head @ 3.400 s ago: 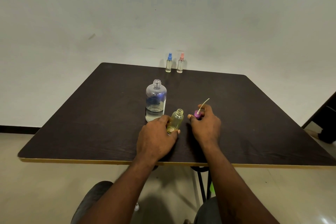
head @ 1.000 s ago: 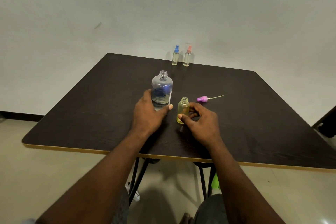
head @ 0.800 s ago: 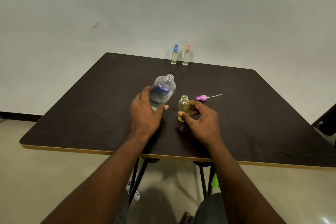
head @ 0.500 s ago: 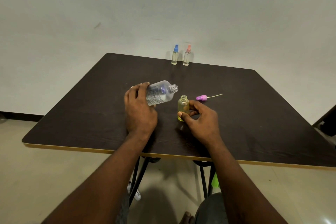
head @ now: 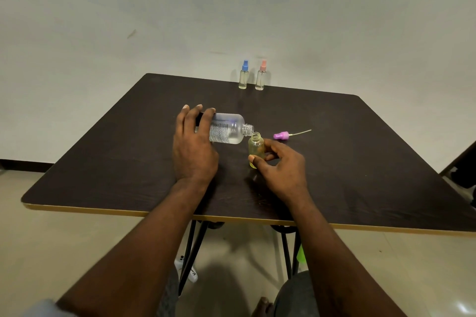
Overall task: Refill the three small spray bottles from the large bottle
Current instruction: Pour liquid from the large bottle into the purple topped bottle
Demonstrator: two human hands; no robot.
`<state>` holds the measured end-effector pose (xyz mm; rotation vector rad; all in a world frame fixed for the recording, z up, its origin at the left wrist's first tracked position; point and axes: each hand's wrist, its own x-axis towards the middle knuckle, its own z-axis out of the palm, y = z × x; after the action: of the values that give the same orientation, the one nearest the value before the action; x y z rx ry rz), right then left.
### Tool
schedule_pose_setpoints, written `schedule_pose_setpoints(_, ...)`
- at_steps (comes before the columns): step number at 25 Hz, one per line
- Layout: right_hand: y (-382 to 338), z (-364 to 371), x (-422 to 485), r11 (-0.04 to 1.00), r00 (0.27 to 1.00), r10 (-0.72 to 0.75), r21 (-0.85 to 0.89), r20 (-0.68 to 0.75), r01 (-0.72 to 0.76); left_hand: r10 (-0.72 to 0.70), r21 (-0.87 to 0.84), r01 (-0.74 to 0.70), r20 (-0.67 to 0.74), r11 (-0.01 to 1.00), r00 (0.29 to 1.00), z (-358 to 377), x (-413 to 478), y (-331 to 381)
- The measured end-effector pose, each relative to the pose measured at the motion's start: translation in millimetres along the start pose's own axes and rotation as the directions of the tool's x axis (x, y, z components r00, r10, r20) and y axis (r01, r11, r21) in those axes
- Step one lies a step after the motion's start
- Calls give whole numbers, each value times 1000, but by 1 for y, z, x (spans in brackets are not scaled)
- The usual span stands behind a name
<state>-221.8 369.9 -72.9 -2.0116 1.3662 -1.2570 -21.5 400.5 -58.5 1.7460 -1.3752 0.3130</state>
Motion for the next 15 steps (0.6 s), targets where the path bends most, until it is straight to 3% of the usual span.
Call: schedule_pose_setpoints(15, 4, 2, 4, 999, 1000, -21, -36, -23, 20, 83, 6, -83, -99, 997, 992, 5, 6, -4)
